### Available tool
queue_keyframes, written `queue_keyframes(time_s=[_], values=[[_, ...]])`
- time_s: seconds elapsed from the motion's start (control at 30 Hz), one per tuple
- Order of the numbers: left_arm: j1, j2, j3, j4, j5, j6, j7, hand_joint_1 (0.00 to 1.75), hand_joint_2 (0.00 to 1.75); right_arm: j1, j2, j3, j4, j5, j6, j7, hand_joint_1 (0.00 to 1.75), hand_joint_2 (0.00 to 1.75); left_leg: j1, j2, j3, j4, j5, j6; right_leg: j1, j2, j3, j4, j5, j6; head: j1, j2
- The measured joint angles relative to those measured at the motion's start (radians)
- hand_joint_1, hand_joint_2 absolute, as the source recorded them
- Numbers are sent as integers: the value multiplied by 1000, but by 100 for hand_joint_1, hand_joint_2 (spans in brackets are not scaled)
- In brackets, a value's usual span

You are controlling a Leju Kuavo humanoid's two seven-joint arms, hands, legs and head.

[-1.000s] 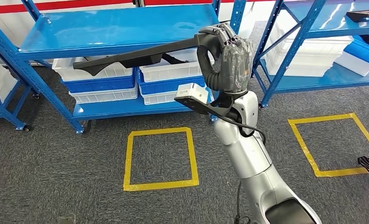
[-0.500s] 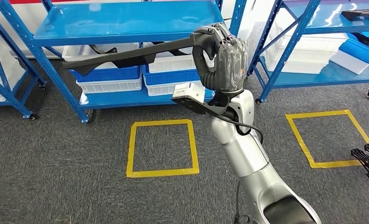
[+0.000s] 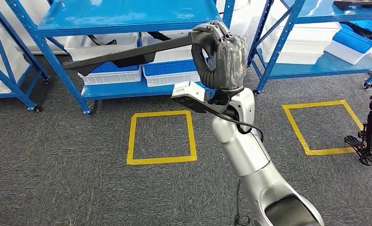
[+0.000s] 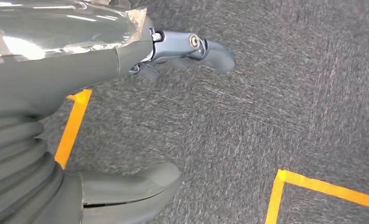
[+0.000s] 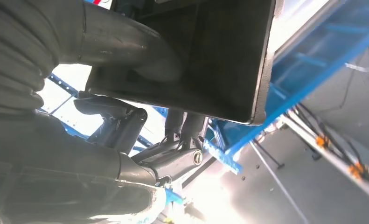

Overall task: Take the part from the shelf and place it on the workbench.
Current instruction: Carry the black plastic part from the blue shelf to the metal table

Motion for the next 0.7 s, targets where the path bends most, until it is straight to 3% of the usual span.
queue_keyframes(time_s=[0.03,0.1,0.13,0.17,0.2,0.27,0.33,0.4,0.5,0.53,0.6,0.67,0.7], values=[[5,1,4,0,6,-2,-4,0,175,-3,4,1,4,-8,0,-8,175,175,2,-1,-9,26,-43,-3,-5,-1,-8,-1,14,-10,-1,0],[12,3,10,0,13,-5,-11,0,175,-9,11,4,13,-17,0,-21,175,175,3,-3,-36,135,-156,-9,-4,-1,-31,0,40,-22,-2,0],[14,4,12,0,16,-6,-13,0,175,-10,14,5,18,-19,0,-26,175,175,3,-4,-49,203,-193,-13,-3,-1,-45,1,53,-24,-3,0],[16,5,16,0,18,-7,-15,0,175,-10,17,6,23,-21,0,-30,175,175,4,-5,-56,257,-202,-16,-1,-1,-59,2,64,-23,-2,0],[18,6,19,0,21,-7,-17,0,175,-10,18,7,29,-23,0,-33,175,175,4,-5,-49,285,-188,-18,0,-1,-74,4,74,-21,-3,0],[21,7,25,0,25,-7,-19,0,175,-10,20,8,38,-24,0,-38,175,175,4,-5,17,239,-144,-17,0,-1,-97,9,88,-14,-3,0],[22,8,28,0,26,-8,-21,0,175,-11,23,8,44,-22,0,-40,175,175,2,-6,119,114,-149,-9,3,-2,-113,17,97,-5,-2,0],[22,9,29,0,27,-9,-24,0,175,-14,27,8,48,-19,0,-42,175,175,-3,-7,169,36,-176,2,7,-5,-121,22,105,7,-2,0],[23,8,31,0,29,-8,-26,0,175,-16,30,9,54,-14,0,-44,175,175,-4,-3,166,14,-168,29,8,-7,-136,34,107,24,-1,0],[23,7,32,0,29,-7,-26,0,175,-17,30,9,56,-12,0,-45,175,175,-2,-1,163,9,-160,38,8,-6,-149,60,91,25,0,0],[24,7,33,0,30,-7,-27,0,175,-18,30,8,61,-8,0,-45,175,175,-1,0,151,6,-147,47,4,-3,-195,171,30,21,2,0],[25,7,34,0,30,-7,-27,0,175,-16,30,8,67,-4,0,-45,175,175,-1,1,135,6,-134,47,0,-3,-236,287,-21,24,2,0],[25,6,34,0,30,-7,-27,0,175,-15,30,8,69,-1,0,-45,175,175,-1,1,128,7,-129,45,-3,-3,-233,301,-28,31,2,0]])
